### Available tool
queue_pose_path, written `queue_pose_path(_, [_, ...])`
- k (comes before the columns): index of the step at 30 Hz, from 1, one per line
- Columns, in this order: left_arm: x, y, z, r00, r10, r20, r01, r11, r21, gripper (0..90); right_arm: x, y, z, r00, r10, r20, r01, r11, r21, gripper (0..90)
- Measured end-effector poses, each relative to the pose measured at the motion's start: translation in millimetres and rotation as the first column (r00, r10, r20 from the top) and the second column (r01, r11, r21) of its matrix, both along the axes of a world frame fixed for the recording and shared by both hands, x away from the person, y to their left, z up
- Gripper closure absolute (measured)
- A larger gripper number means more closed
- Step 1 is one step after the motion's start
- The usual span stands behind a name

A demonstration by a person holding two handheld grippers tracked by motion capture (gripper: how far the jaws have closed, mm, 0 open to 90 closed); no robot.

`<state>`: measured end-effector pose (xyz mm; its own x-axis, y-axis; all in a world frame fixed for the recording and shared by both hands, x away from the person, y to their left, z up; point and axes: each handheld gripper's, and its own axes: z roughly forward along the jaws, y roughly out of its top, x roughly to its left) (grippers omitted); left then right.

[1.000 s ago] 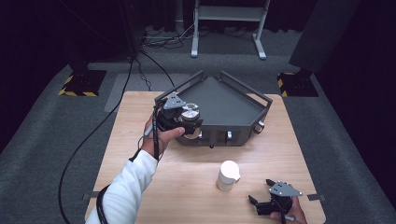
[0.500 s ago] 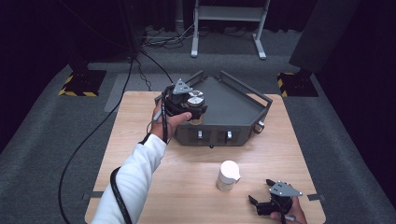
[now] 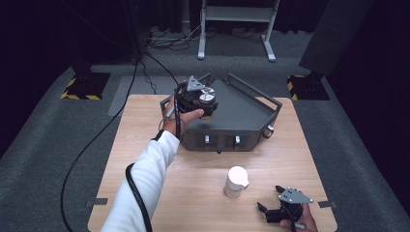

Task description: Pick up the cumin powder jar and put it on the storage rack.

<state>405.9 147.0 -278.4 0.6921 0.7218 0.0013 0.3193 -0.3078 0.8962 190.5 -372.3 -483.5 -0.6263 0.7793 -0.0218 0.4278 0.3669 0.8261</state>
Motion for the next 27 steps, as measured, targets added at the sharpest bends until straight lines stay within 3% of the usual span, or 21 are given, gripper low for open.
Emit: queue_pose_path(27, [11.6, -7.7, -35.2, 0.9994, 0.017, -0.031, -0.017, 0.9997, 0.015, 30.5, 0.0, 0.4, 0.0, 1.0000, -0.004, 0.000, 0.004, 1.0000, 0.000, 0.0])
